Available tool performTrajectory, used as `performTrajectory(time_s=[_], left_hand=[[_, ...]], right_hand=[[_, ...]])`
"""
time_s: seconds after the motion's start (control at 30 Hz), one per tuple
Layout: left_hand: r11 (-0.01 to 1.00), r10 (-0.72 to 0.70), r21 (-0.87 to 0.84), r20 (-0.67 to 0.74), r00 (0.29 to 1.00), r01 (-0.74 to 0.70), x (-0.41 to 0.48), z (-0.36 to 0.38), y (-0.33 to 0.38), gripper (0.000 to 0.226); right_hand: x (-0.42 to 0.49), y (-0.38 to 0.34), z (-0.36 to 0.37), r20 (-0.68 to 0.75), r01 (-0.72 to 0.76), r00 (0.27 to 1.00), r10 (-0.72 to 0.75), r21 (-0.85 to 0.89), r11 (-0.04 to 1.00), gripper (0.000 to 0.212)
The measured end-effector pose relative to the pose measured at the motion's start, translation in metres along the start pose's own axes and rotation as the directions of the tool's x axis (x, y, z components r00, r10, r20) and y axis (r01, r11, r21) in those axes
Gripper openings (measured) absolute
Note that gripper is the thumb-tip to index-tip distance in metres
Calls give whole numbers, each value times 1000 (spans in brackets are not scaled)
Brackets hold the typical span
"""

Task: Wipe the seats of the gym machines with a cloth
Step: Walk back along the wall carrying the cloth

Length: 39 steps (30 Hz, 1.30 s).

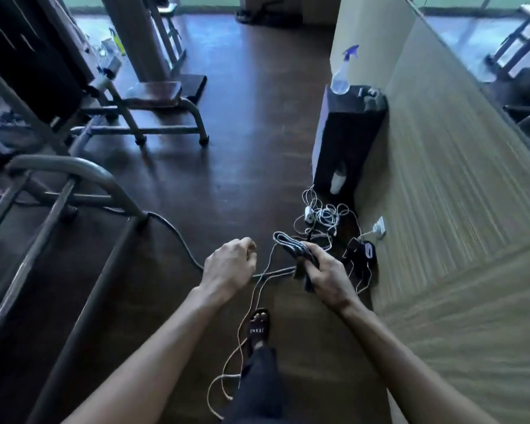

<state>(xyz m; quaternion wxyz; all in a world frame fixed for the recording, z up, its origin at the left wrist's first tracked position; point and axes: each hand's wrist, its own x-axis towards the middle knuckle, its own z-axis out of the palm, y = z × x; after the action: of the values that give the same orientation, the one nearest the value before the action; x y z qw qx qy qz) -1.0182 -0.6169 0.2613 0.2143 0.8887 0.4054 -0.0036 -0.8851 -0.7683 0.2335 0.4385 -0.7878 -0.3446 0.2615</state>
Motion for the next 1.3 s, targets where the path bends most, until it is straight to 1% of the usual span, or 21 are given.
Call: performTrajectory(time_s=[0.2,0.4,0.5,0.6,0.7,0.8,0.93,1.13,1.2,1.27,1.3], left_hand=[[997,70,13,30,997,-70,228,-33,12,23],[978,199,46,93,976,-204,430,-77,69,24],[966,249,38,113,962,-254,537,-79,98,25],[952,294,43,139,946,-302,647,-68,133,25],[939,328,48,185,926,-342,750,-53,168,25],[904,386,80,272,881,-421,834,-43,202,24],[851,452,97,366,814,-516,932,-15,242,24],[760,522,90,507,686,-644,1077,87,285,19],[734,545,81,522,655,-675,1119,126,297,17],[685,610,42,513,604,-727,1152,164,302,17],[653,656,11,492,573,-757,1165,183,303,22]], right_hand=[[203,-10,-23,-77,-62,995,64,25,998,26],[382,-25,-69,-176,-110,977,122,77,991,25],[477,-8,-90,-257,-122,956,141,88,989,24],[579,23,-112,-296,-150,937,187,144,978,24],[677,54,-137,-337,-183,914,224,150,972,27],[757,75,-164,-409,-249,868,283,135,959,29],[844,109,-195,-515,-364,773,372,121,924,31],[961,201,-217,-627,-528,643,440,52,848,37],[998,235,-220,-695,-565,594,405,-2,825,37],[1027,267,-222,-752,-579,571,330,-83,811,36],[1038,282,-221,-773,-587,564,289,-129,799,36]])
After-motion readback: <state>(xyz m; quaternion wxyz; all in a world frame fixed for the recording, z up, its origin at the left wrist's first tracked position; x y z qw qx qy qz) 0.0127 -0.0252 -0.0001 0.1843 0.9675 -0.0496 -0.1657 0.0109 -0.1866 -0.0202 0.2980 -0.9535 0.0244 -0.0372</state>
